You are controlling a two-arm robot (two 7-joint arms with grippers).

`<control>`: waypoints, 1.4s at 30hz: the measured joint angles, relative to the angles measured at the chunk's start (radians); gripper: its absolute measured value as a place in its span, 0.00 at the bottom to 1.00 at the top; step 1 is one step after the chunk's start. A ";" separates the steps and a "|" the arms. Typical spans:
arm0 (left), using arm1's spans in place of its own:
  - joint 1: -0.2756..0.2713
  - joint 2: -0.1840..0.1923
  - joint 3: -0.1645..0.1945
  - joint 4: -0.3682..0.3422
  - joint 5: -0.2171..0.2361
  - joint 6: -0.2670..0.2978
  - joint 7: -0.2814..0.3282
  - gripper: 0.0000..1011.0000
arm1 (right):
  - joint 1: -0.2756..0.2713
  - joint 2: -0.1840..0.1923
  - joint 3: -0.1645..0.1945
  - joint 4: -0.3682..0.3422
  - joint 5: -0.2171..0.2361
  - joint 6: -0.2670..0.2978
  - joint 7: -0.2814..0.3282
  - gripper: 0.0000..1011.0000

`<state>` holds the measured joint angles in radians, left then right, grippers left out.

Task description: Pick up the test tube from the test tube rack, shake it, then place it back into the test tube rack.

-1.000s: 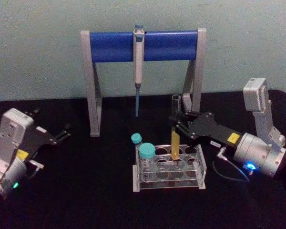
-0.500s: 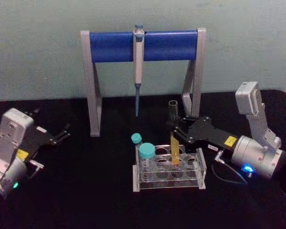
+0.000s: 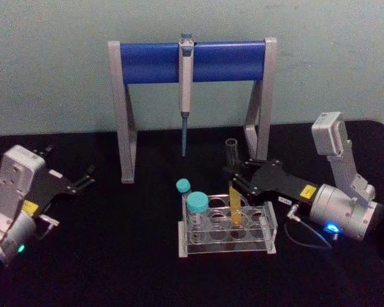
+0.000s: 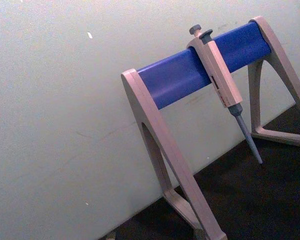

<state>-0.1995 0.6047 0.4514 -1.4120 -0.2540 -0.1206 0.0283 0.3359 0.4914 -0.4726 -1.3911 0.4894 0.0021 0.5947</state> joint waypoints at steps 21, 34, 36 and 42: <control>0.000 0.000 0.000 0.000 0.000 0.000 0.000 0.99 | 0.007 -0.004 -0.006 0.021 -0.010 0.021 -0.003 0.23; 0.000 0.000 0.000 0.000 0.000 0.000 0.000 0.99 | 0.013 -0.006 -0.014 0.032 -0.015 0.023 0.003 0.23; 0.000 0.000 0.000 0.000 0.000 0.000 0.000 0.99 | 0.014 -0.007 -0.015 0.033 -0.017 0.023 0.003 0.23; 0.000 0.000 0.000 0.000 0.000 0.000 0.000 0.99 | 0.016 -0.005 -0.019 0.032 -0.023 0.026 0.003 0.23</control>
<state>-0.1995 0.6047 0.4514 -1.4120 -0.2539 -0.1205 0.0283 0.3519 0.4860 -0.4913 -1.3594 0.4668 0.0283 0.5980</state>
